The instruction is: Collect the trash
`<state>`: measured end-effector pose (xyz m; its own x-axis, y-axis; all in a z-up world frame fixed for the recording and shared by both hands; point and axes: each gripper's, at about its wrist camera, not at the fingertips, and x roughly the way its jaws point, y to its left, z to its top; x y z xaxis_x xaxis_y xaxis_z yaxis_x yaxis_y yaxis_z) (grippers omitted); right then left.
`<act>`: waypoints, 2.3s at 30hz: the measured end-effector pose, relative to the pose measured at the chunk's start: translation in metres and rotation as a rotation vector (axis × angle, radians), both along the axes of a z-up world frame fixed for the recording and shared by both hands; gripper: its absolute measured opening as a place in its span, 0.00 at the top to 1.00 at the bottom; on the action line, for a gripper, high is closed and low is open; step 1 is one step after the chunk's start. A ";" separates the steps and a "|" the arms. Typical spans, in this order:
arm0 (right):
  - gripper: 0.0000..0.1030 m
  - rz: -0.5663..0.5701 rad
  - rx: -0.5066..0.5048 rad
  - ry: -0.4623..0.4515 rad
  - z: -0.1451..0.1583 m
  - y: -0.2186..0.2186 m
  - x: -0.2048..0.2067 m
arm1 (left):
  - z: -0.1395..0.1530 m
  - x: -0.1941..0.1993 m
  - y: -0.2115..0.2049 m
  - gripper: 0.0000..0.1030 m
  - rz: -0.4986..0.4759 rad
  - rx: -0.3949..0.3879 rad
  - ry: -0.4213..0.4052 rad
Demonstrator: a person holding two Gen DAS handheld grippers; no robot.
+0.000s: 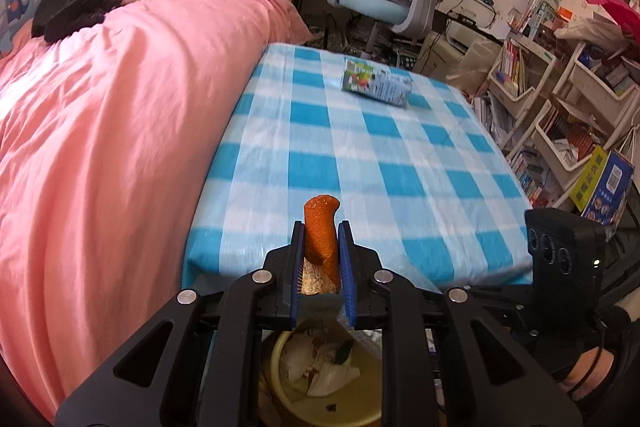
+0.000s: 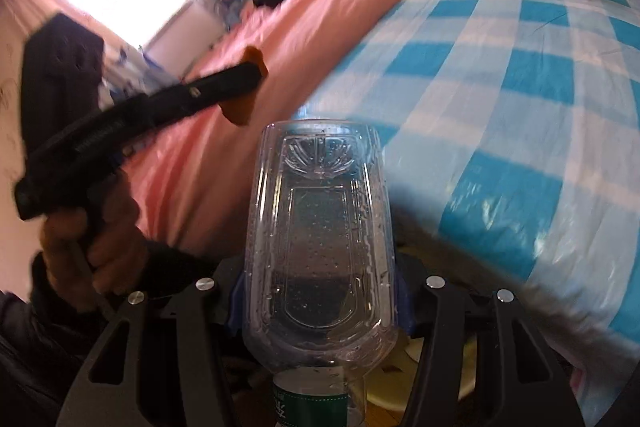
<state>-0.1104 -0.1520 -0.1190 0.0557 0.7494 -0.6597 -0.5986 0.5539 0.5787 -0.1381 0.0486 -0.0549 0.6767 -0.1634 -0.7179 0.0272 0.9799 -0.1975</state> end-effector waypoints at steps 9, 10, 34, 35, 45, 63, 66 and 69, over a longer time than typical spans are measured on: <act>0.31 0.023 -0.144 -0.019 -0.016 0.012 -0.010 | -0.020 -0.029 -0.021 0.85 -0.065 0.028 0.063; 0.31 0.009 -0.155 -0.023 -0.014 0.009 -0.009 | -0.022 -0.032 -0.023 0.85 -0.071 0.030 0.073; 0.23 -0.324 -0.233 -0.242 0.056 -0.103 0.025 | -0.019 -0.017 -0.028 0.18 0.047 0.043 0.001; 0.23 -0.320 -0.233 -0.245 0.057 -0.101 0.025 | -0.016 -0.012 -0.027 0.18 0.064 0.037 -0.015; 0.20 -0.211 -0.339 -0.373 0.054 -0.058 0.054 | 0.003 0.054 -0.032 0.16 0.157 0.035 -0.097; 0.19 0.021 -0.557 -0.654 0.052 0.009 0.222 | 0.011 0.158 -0.001 0.15 0.318 -0.153 -0.081; 0.16 0.032 -0.609 -0.665 0.049 0.023 0.263 | 0.014 0.167 0.003 0.15 0.326 -0.164 -0.082; 0.15 0.049 -0.644 -0.604 0.034 0.032 0.302 | 0.017 0.171 0.007 0.15 0.325 -0.177 -0.084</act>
<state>0.1912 -0.1198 -0.0850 0.5091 0.2531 -0.8226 -0.7327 0.6289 -0.2600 0.0329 0.0555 -0.0384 0.7688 -0.0474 -0.6377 -0.2562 0.8909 -0.3751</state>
